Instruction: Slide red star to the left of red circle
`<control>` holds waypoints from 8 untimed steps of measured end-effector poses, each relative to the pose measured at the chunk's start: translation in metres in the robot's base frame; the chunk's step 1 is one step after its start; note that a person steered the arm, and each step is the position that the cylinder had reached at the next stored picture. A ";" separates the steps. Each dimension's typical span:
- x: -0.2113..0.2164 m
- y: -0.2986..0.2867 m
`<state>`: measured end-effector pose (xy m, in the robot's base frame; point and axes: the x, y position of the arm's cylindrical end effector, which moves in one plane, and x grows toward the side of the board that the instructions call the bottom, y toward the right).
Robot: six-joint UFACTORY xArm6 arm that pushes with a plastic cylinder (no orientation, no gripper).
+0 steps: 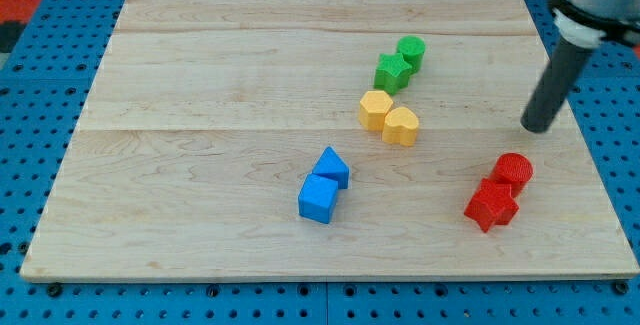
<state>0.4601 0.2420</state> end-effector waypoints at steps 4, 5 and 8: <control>0.116 0.081; 0.155 0.069; 0.158 0.025</control>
<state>0.6186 0.2672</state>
